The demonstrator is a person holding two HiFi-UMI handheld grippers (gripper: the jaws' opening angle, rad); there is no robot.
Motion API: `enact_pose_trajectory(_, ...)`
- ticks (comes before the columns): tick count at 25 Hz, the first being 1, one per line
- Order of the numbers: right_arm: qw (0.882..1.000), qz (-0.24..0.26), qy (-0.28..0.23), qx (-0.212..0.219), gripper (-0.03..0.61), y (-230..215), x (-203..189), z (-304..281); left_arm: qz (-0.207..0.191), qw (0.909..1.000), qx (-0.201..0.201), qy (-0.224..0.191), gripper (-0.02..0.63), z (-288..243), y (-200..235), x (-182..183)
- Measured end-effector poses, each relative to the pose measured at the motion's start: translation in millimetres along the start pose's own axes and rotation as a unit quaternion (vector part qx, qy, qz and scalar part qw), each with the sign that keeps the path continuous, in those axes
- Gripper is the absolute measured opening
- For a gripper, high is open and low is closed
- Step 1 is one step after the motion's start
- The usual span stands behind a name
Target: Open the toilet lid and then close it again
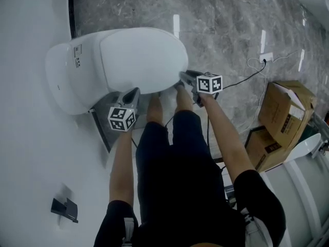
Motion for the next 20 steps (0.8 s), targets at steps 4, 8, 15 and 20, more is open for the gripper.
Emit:
enact_pose_trajectory(4,1.000,-0.007,0.013,-0.011,0.129,-19.4,0.3,-4.1,0.009,0.9999,0.004,-0.010,0.012,-10.6,-0.9,2.9)
enact_pose_trajectory(8,1.000,-0.006,0.024,-0.017,0.129,-36.9,-3.1,-8.8,0.020,0.9997,0.009,-0.011,0.013,-18.8,0.2,-5.6)
enact_pose_trajectory(15,0.997,-0.014,0.055,-0.043,0.138,-76.8,-5.9,-20.7,0.036,0.9992,0.017,-0.001,0.013,-32.7,2.3,-27.7)
enact_pose_trajectory(20,0.994,-0.018,0.070,-0.081,0.167,-97.4,-8.7,-26.8,0.038,0.9991,0.018,0.005,0.012,-37.6,4.9,-35.9)
Point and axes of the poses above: the fingertips, and each gripper's own axes: z backward along the fingers, y to its left, x out of its top, the point moved 1 cm from there along z, backward along the fingers, and after that the axes turned 14 degrees about x, right-handed, at the moved point
